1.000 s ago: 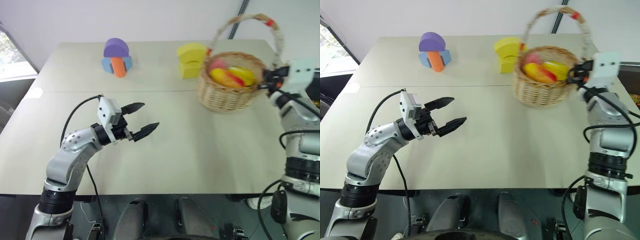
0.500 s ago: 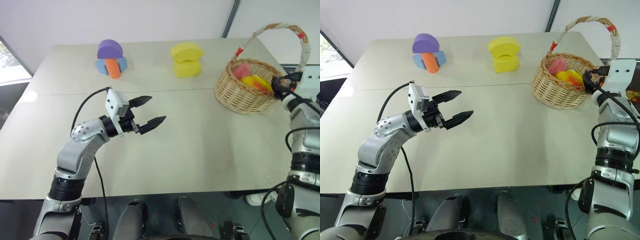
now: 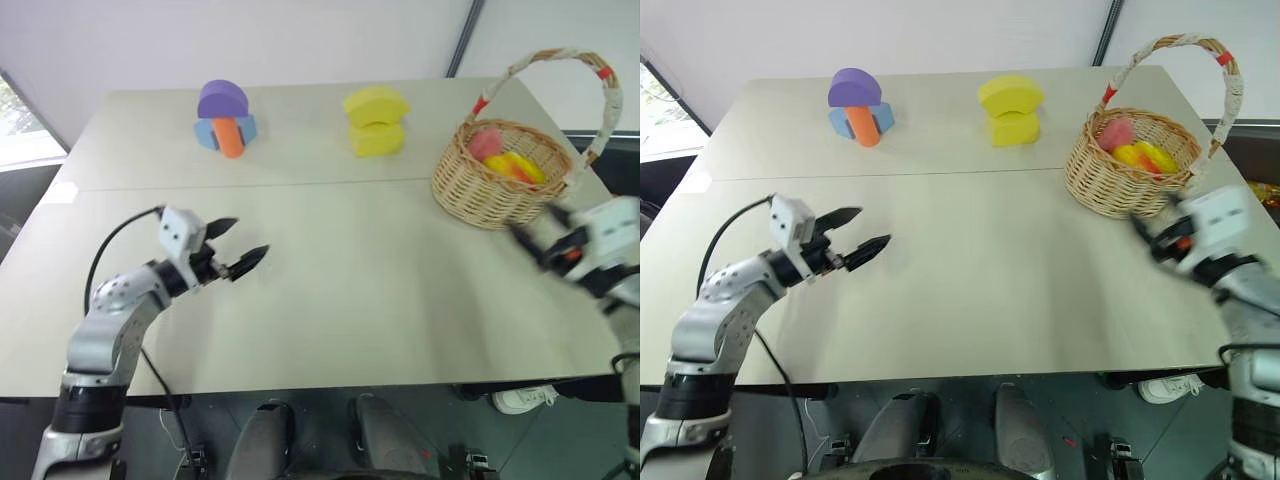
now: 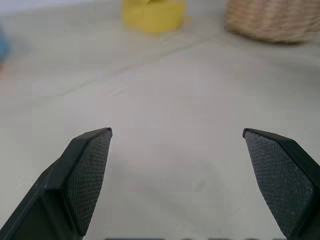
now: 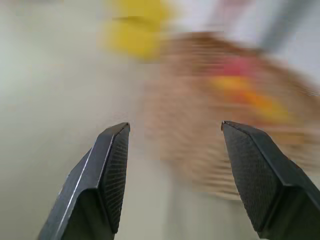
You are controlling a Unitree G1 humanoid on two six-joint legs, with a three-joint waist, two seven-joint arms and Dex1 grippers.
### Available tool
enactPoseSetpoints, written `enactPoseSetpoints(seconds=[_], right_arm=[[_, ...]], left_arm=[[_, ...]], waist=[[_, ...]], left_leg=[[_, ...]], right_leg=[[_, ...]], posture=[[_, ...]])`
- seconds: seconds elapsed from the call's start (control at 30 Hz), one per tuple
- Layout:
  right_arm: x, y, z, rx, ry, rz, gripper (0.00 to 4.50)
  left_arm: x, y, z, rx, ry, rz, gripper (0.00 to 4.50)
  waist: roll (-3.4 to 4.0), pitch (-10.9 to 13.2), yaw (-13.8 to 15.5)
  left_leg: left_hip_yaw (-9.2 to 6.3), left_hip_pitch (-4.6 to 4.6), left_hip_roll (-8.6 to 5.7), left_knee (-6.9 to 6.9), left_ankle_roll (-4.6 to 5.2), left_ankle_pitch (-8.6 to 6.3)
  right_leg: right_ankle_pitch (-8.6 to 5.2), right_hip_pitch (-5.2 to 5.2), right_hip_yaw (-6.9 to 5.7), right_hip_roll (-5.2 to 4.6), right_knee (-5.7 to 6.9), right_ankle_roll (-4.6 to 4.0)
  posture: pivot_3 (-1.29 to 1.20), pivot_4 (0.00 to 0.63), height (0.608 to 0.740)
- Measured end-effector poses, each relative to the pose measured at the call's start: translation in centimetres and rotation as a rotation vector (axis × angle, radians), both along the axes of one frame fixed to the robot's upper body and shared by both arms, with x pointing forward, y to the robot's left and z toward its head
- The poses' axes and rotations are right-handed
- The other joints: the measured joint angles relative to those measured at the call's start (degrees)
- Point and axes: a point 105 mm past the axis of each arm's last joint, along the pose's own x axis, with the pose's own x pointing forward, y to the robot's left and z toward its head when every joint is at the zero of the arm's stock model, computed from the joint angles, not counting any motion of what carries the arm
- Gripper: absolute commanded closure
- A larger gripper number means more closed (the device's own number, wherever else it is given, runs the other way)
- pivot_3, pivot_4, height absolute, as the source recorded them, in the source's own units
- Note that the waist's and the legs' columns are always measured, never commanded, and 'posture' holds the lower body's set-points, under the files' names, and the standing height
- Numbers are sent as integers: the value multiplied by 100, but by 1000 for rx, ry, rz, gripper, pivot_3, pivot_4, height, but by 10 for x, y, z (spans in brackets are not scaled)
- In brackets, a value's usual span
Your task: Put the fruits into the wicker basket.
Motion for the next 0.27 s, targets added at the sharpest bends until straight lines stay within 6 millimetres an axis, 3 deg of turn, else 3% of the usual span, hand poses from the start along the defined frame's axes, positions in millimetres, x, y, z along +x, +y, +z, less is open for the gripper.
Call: enactPoseSetpoints(seconds=[0.07,0.27], right_arm=[[1,11,-9,7,28,46,1468],[16,17,-13,23,14,69,1468]], left_arm=[[-1,4,-7,3,12,33,0],[-5,20,-11,8,7,112,0]], waist=[[-2,2,41],[-3,1,124]], left_leg=[[-1,-3,-8,8,-2,1],[-7,-6,-11,2,-2,-1]], right_leg=[[1,2,-1,-11,0,2],[2,5,-6,-17,-13,3]], posture=[[0,150,740],[0,150,740]])
